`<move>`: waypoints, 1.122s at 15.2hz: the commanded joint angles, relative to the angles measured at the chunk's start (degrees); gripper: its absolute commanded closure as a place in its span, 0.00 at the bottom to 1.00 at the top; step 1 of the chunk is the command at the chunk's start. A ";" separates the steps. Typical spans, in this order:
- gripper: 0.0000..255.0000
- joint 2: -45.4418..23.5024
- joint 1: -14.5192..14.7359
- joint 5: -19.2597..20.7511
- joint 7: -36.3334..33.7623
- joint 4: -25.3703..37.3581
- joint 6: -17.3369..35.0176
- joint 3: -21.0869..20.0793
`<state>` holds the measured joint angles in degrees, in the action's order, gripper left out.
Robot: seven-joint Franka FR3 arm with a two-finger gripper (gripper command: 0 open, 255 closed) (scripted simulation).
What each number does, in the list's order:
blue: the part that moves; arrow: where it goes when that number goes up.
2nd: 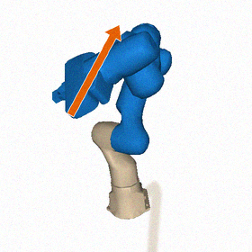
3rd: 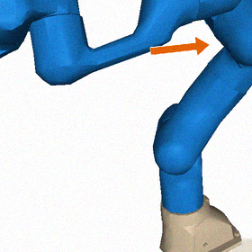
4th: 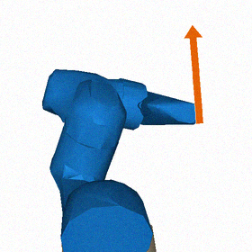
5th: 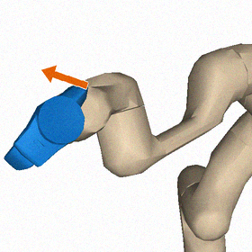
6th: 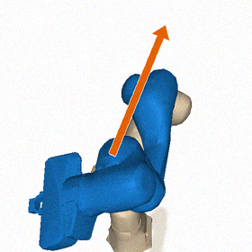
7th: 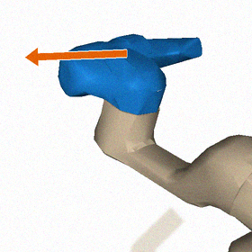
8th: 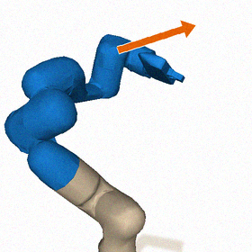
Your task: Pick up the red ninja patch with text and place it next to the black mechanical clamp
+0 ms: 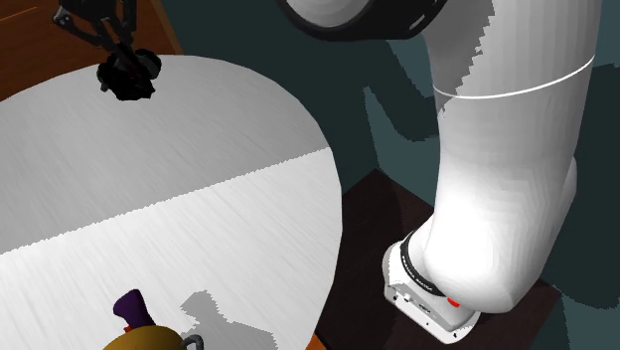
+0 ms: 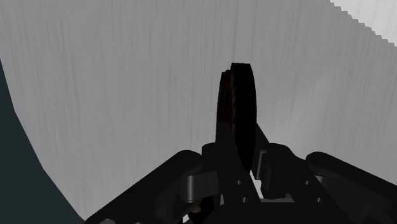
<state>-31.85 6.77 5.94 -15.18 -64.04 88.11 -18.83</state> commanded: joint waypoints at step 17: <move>1.00 -0.16 -1.22 0.18 0.04 -13.81 13.88 0.31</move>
<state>-32.15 5.67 6.14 -15.15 -76.86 101.09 -18.53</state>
